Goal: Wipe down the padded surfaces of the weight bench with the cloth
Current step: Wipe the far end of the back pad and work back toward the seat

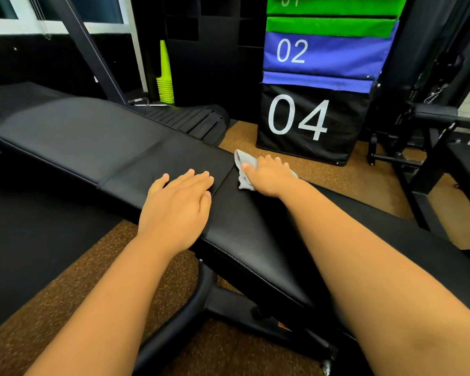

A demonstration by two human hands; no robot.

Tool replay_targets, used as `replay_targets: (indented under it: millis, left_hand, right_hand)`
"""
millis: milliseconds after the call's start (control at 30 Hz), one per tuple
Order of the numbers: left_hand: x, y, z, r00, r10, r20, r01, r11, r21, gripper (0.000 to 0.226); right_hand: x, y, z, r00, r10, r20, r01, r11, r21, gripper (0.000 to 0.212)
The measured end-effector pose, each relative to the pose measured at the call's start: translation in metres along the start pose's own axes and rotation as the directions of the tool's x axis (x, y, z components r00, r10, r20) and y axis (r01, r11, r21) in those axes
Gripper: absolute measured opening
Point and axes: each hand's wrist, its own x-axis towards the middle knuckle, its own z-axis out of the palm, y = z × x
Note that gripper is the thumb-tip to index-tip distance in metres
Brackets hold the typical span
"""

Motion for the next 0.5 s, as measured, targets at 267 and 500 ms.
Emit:
replay_targets:
  millis: [267, 500]
  left_hand:
    - [0.002, 0.002, -0.001, 1.0, -0.012, 0.015, 0.011, 0.997, 0.078, 0.048]
    - [0.003, 0.002, 0.003, 1.0, -0.013, -0.014, 0.015, 0.994, 0.104, 0.047]
  right_hand:
    - [-0.012, 0.012, 0.001, 0.986, -0.147, -0.076, 0.15, 0.988, 0.032, 0.056]
    - [-0.042, 0.107, 0.001, 0.993, 0.111, -0.04, -0.108, 0.992, 0.071, 0.059]
